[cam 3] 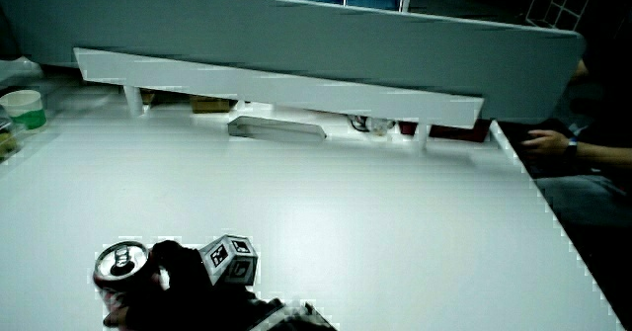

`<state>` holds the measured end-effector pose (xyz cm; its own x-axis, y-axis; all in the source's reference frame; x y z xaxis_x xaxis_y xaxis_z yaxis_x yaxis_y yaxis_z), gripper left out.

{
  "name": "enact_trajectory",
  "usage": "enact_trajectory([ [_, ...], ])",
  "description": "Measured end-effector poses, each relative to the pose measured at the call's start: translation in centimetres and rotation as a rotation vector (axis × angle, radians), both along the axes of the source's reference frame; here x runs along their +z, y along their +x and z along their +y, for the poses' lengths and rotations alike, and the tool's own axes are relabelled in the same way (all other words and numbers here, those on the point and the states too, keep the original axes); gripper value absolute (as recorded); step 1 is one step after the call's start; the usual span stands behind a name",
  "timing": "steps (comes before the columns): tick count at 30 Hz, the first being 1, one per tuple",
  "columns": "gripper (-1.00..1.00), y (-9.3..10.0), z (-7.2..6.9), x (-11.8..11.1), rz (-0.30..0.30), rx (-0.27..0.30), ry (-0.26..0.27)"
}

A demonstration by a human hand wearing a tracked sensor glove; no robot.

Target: Pick cola

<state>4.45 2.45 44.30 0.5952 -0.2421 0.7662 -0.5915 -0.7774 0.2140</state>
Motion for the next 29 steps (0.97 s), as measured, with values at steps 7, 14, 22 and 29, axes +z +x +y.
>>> enact_trajectory([
  [7, 1.00, 0.1, 0.0, -0.5, -0.005, 0.006, 0.031],
  [14, 1.00, 0.9, -0.9, -2.0, -0.022, 0.027, 0.062],
  [22, 1.00, 2.9, -3.0, -4.8, -0.002, 0.027, 0.153],
  [29, 1.00, 5.4, -5.2, -7.6, 0.074, 0.054, 0.267],
])
